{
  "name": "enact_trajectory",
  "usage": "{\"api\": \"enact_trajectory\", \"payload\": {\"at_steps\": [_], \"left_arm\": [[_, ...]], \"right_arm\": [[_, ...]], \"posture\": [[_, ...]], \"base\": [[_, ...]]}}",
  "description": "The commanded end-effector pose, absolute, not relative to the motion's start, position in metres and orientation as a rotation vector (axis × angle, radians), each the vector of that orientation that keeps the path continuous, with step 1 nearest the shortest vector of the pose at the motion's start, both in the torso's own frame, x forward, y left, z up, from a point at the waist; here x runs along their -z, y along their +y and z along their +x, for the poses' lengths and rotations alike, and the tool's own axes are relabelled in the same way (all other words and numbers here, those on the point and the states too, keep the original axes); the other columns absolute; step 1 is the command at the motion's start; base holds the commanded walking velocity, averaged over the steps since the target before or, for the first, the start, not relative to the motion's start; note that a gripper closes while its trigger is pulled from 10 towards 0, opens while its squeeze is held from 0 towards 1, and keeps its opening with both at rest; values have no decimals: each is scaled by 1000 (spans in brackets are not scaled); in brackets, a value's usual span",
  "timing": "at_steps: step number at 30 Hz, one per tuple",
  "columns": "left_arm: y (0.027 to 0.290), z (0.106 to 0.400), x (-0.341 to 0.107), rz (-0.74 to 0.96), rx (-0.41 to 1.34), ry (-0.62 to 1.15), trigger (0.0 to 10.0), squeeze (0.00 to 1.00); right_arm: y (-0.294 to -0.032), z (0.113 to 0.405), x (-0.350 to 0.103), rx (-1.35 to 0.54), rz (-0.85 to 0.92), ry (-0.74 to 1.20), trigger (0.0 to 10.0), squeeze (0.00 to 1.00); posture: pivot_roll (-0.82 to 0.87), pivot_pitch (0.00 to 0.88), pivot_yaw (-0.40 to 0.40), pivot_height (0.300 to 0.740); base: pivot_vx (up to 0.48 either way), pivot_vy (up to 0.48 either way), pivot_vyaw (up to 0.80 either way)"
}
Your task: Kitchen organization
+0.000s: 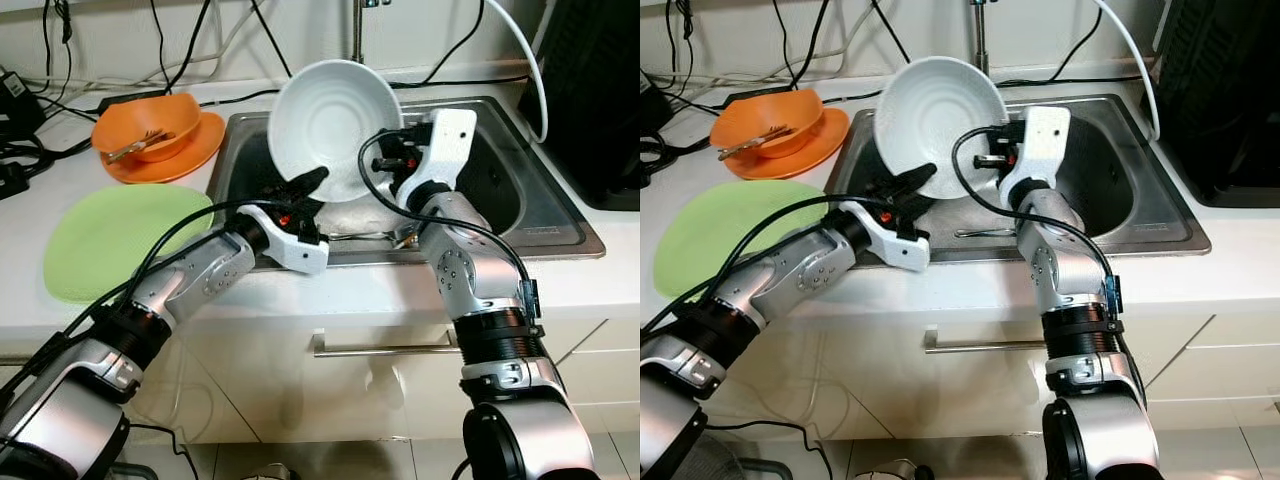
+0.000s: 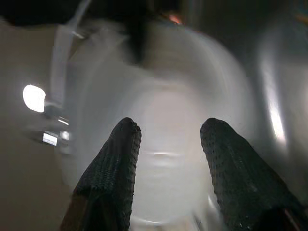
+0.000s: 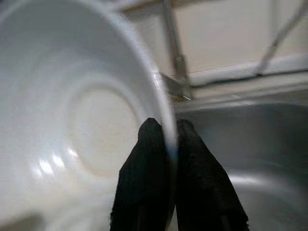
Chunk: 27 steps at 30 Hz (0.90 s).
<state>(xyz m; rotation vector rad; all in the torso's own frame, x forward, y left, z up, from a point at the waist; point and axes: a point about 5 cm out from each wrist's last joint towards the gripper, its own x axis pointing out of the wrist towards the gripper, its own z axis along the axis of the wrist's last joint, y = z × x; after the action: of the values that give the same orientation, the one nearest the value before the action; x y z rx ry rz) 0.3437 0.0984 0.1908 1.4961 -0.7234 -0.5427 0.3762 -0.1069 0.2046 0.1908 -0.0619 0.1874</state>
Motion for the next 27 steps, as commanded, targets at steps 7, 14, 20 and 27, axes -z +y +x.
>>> {"api": "enact_trajectory", "payload": {"at_steps": [7, 14, 20, 27], "left_arm": [[100, 340, -203, 1445, 522, -777, 10000, 0], [105, 345, -207, 1154, 451, -634, 10000, 0], [112, 348, -201, 898, 431, -472, 10000, 0], [113, 343, -189, 587, 481, -265, 10000, 0]], "right_arm": [[-113, 383, -209, -63, 230, -80, 0, 0], [-122, 391, -213, 8, 158, -109, 0, 0], [-126, 395, -211, 43, 88, -106, 10000, 0], [-126, 400, -201, 21, -119, -100, 10000, 0]], "posture": [[148, 25, 110, 740], [150, 25, 110, 740], [152, 26, 108, 740], [160, 32, 108, 740]], "base": [[0, 0, 0], [0, 0, 0], [0, 0, 0], [0, 0, 0]]}}
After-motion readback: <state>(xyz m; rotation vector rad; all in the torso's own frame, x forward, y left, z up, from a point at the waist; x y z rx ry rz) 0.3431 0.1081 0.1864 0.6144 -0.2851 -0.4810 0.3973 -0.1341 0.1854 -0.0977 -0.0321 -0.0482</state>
